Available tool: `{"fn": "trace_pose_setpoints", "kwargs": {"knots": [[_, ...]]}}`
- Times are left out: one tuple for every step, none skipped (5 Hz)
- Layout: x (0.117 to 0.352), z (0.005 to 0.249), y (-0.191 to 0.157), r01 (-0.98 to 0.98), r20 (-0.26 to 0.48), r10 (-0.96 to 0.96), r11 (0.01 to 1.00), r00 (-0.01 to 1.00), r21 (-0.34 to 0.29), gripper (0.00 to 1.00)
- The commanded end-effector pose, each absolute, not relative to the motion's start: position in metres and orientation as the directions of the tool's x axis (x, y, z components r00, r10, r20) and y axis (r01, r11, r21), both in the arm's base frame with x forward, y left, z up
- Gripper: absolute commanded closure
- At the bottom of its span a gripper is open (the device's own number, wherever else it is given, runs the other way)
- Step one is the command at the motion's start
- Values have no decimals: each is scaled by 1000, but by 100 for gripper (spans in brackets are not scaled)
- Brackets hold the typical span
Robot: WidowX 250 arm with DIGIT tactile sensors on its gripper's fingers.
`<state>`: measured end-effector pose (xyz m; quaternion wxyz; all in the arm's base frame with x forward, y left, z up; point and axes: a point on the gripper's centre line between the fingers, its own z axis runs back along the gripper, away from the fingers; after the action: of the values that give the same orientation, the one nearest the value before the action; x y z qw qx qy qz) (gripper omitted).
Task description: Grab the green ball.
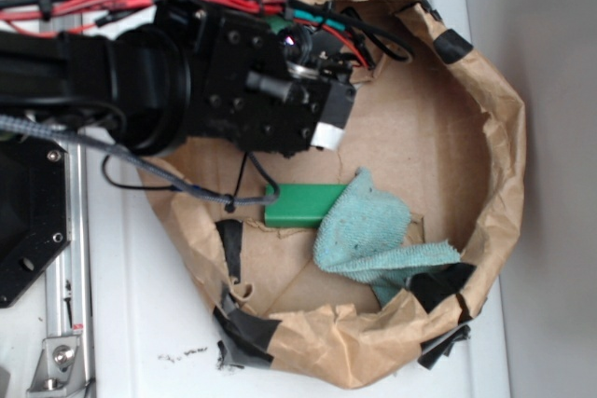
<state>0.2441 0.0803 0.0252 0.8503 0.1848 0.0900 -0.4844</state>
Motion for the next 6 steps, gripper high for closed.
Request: {"fn": "trace_pose_setpoints", "kwargs": {"knots": [[251, 86, 56, 750, -171, -740, 588, 650, 305, 100], [254, 140, 23, 682, 67, -717, 685, 694, 257, 100], [257, 188, 9, 549, 152, -567, 823, 810, 147, 100], [256, 186, 10, 412, 211, -419, 908, 883, 76, 100], [257, 178, 9, 428, 175, -438, 899, 882, 94, 100], [254, 163, 14, 643, 51, -665, 736, 745, 210, 0]]}}
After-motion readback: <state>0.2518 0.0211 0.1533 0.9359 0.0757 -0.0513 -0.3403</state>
